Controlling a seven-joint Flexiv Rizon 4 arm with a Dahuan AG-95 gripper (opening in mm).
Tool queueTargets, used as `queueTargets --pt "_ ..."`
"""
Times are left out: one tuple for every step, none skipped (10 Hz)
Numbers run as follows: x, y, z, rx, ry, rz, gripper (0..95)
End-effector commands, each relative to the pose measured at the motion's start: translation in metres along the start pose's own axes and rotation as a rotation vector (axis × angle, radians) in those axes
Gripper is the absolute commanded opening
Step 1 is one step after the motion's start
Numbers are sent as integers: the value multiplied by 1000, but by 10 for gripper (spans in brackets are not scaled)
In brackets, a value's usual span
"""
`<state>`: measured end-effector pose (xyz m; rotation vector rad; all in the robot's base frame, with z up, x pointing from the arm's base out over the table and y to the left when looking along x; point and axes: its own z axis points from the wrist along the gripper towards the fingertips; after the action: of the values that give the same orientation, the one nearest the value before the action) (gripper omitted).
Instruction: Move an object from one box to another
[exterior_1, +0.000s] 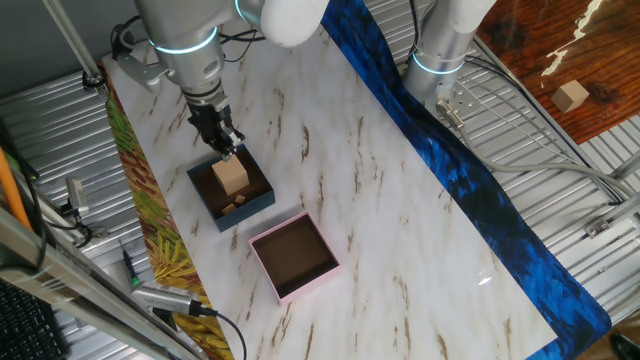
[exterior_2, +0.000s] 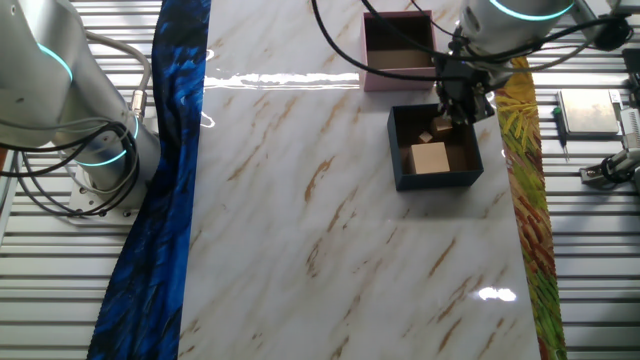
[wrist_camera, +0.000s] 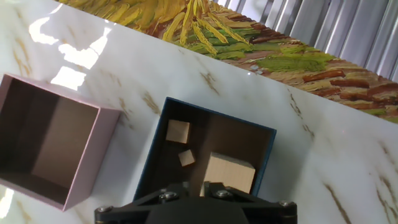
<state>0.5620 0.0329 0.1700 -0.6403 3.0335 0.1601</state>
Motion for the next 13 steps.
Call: queueTargets --pt "-2 1 1 -2 1 -16 190" --pt "-4 2 3 -1 1 -11 190" --pt "-6 3 4 0 1 -9 190" --pt "-9 4 7 2 -3 -8 190" --pt "-13 6 12 3 -6 -3 190" --pt "-16 6 17 6 -11 0 190" --pt "-19 4 23 7 -15 3 190" --pt "-23 1 29 9 -18 0 190" --pt "-25 -3 36 11 -22 -2 190" --pt "-28 -6 42 11 -26 -3 190" --pt "-30 -9 48 9 -30 -2 190" --pt "-33 -9 52 10 -32 4 190" --pt "-36 -5 56 12 -36 13 190"
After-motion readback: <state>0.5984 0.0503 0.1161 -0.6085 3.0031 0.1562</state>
